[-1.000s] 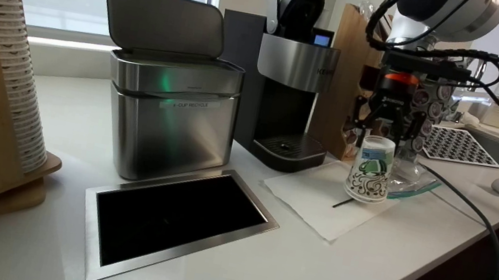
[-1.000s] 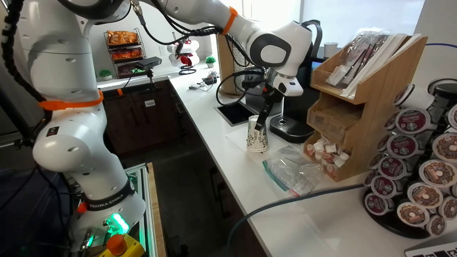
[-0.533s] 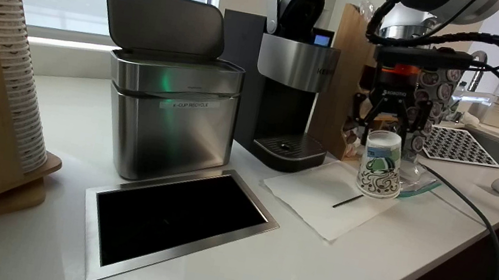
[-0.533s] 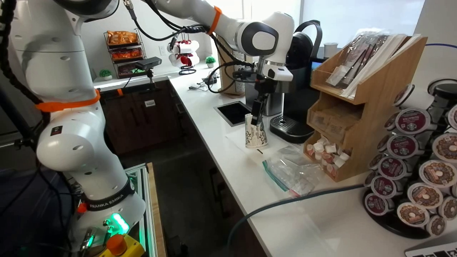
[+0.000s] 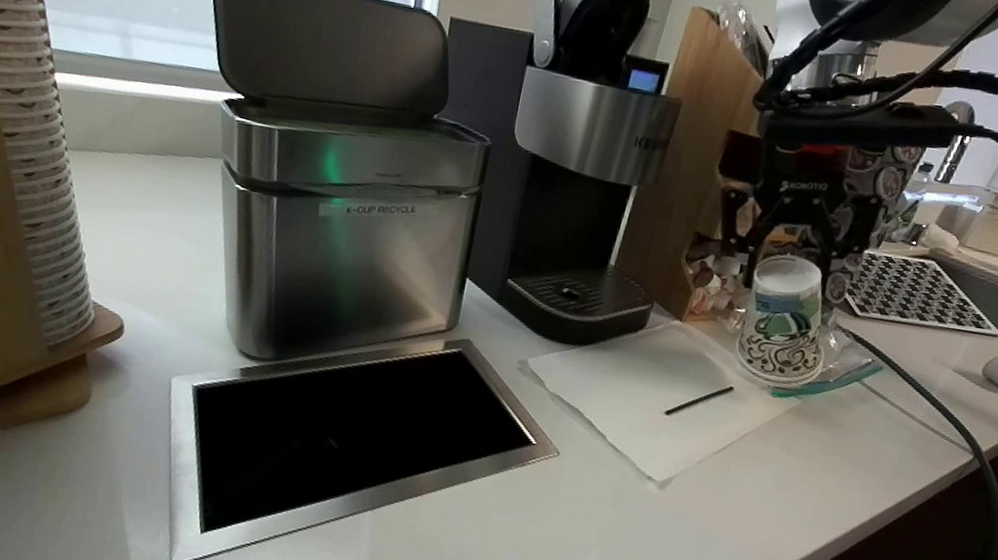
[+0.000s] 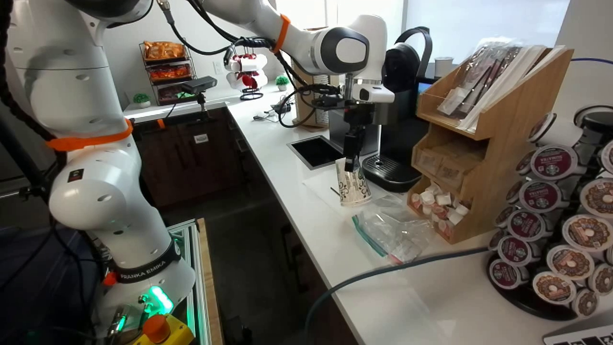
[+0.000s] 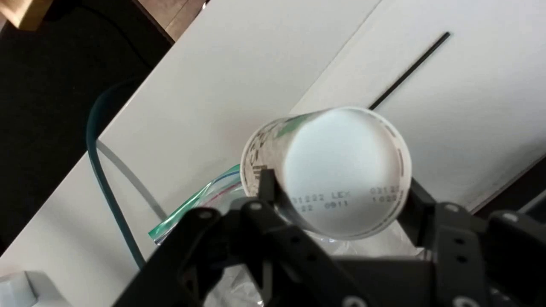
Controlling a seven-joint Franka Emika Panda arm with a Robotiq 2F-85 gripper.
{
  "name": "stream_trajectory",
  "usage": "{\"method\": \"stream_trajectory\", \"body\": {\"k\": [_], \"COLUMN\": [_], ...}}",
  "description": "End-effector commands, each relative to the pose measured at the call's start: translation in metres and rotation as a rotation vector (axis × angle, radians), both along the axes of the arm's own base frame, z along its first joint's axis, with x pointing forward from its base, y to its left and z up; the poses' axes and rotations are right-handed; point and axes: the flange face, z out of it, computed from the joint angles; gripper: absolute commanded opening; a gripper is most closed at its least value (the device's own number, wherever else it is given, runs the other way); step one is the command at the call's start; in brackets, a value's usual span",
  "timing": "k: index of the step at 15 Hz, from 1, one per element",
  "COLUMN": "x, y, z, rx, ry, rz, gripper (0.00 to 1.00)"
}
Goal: Place the stacked coffee cups on the napkin upright.
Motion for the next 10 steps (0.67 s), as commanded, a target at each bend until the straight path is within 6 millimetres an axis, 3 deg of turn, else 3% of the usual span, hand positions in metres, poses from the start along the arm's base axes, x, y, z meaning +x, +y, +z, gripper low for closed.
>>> {"method": "stream_trajectory", "body": {"k": [1,10], "x": [0.0,0.01], "y": [0.002,0.016], "z": [-0.01,-0.023], "rx": [-0.062,-0.113], "ry": [-0.016,-0.012], "rz": [0.007,0.042], "gripper": [0.43,0.43]}}
